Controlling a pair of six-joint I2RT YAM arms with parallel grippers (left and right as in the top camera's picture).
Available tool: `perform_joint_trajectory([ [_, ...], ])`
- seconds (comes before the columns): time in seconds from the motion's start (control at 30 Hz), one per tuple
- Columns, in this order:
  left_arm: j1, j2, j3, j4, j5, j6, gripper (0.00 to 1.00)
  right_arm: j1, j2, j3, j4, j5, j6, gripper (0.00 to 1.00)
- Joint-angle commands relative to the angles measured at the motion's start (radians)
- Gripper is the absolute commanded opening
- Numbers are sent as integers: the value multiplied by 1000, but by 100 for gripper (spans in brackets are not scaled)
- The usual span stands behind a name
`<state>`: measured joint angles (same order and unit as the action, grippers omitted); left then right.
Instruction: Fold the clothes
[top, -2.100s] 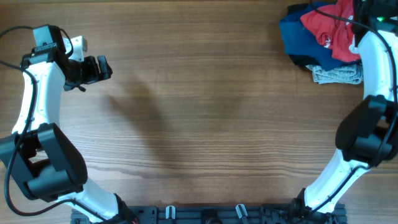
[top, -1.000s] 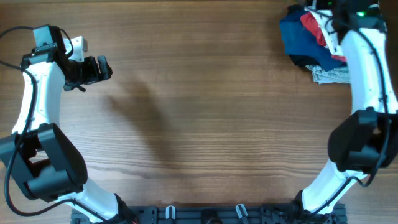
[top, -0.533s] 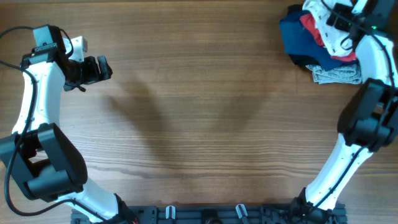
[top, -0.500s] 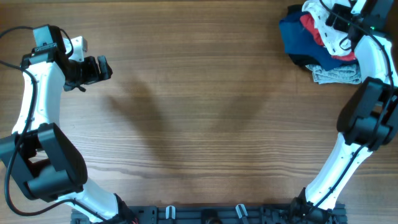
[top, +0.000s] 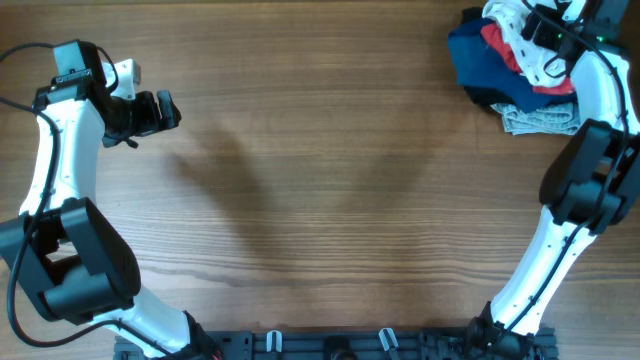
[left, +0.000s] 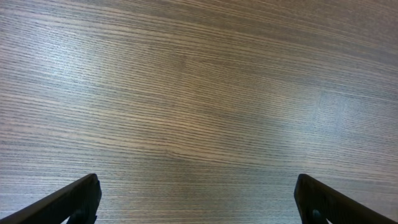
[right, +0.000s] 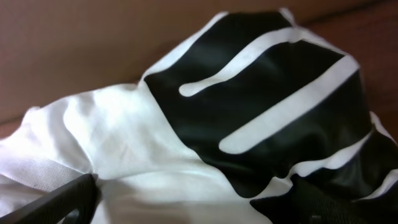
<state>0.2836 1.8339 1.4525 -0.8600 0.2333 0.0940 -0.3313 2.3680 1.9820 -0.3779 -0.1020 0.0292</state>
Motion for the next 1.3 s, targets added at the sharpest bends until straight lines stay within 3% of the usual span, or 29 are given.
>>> perform_joint_trajectory([
  [0.0, 0, -14, 18, 0, 12, -5, 100, 42, 13, -125, -158, -103, -29, 100],
  [0.2, 0, -14, 18, 0, 12, -6, 100, 42, -328, -125, -224, -97, -112, 100],
  [0.43, 0, -14, 18, 0, 12, -6, 100, 42, -727, -125, -351, -80, -95, 99],
  [0.6, 0, -14, 18, 0, 12, -6, 100, 42, -900, -125, -518, -242, 70, 100],
  [0.73, 0, -14, 18, 0, 12, -6, 100, 42, -984, -125, -715, -393, 418, 100],
  [0.87, 0, -14, 18, 0, 12, -6, 100, 42, -996, -125, -842, -388, 602, 100],
  [0.97, 0, -14, 18, 0, 12, -5, 100, 42, -989, -125, -902, -339, 570, 100],
  [1.13, 0, -14, 18, 0, 12, -6, 100, 42, -989, -125, -899, -403, 119, 100],
  [1.27, 0, -14, 18, 0, 12, -6, 100, 66, -1016, -146, -838, -387, 44, 100],
])
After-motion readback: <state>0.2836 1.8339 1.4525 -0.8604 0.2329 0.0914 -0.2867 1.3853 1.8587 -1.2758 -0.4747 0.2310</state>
